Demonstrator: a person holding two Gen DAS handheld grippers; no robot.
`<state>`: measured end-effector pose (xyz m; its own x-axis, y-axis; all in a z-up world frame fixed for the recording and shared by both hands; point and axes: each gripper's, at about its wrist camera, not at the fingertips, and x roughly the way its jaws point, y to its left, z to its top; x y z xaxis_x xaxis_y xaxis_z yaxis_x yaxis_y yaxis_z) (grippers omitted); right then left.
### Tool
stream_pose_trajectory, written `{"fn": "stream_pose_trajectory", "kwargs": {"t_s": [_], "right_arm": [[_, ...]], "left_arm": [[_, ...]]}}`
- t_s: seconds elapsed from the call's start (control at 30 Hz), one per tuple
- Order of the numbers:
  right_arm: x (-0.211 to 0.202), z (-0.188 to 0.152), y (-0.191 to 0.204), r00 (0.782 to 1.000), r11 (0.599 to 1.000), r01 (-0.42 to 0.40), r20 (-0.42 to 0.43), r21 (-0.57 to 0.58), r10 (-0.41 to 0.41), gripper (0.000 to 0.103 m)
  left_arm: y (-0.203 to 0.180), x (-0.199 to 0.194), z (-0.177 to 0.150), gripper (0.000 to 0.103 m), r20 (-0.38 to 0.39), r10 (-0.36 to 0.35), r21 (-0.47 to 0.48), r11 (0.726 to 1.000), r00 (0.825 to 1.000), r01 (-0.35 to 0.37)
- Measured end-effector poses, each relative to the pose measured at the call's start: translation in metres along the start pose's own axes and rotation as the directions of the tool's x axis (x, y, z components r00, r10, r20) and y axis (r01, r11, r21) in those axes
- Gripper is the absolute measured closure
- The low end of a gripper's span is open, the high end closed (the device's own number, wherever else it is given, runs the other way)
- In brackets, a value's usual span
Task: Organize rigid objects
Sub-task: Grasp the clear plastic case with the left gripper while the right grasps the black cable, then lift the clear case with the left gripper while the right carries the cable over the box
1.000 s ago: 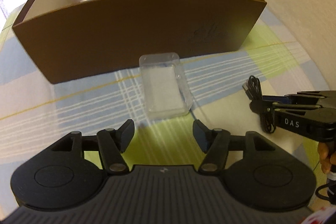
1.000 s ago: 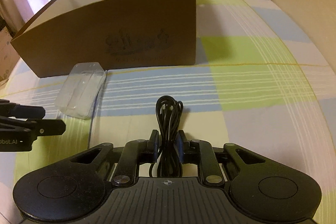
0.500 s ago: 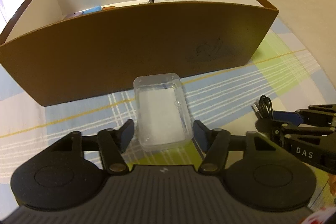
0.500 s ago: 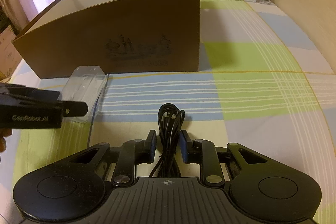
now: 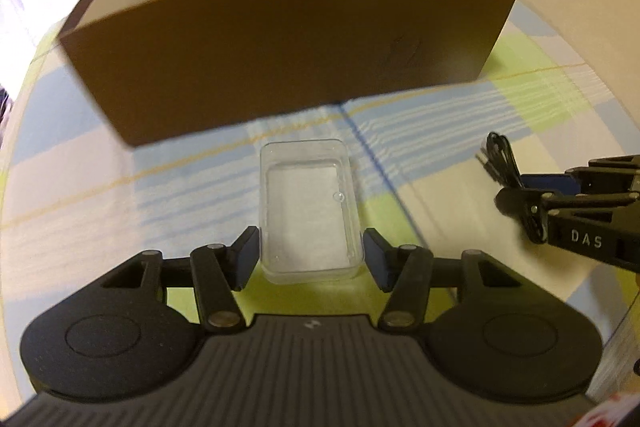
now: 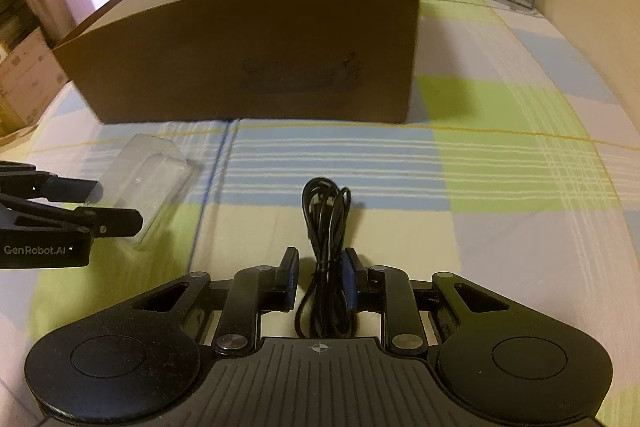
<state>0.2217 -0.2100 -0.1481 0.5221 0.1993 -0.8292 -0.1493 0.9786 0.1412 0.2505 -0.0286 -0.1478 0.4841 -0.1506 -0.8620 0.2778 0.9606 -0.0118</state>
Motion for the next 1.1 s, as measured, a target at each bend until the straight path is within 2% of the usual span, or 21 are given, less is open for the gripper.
{"fn": "stream_pose_trajectory", "kwargs": {"t_s": [0.37,0.5,0.8,1.1], "right_arm": [[-0.009,-0.024,0.041,0.989,0.981,-0.143,-0.061,-0.130,0.136,0.084],[-0.007,-0.022,0.044,0.990,0.987,-0.127,-0.065,-0.102,0.121,0.082],[-0.001,-0.014,0.041,0.992,0.993,-0.119,-0.045,-0.028,0.117,0.076],[0.000,-0.013,0.046,0.995,0.993,-0.094,-0.030,-0.077,0.092,0.078]], "left_arm": [[0.015,-0.029,-0.039,0.051,-0.042,0.031,-0.061,0.998,0.999,-0.033],[0.015,-0.029,-0.037,0.051,-0.060,0.020,-0.076,0.997,0.998,-0.025],[0.014,-0.014,-0.021,0.050,-0.063,0.024,-0.043,0.999,0.998,-0.027],[0.015,-0.005,-0.011,0.050,-0.056,0.028,-0.032,0.999,0.998,-0.029]]}}
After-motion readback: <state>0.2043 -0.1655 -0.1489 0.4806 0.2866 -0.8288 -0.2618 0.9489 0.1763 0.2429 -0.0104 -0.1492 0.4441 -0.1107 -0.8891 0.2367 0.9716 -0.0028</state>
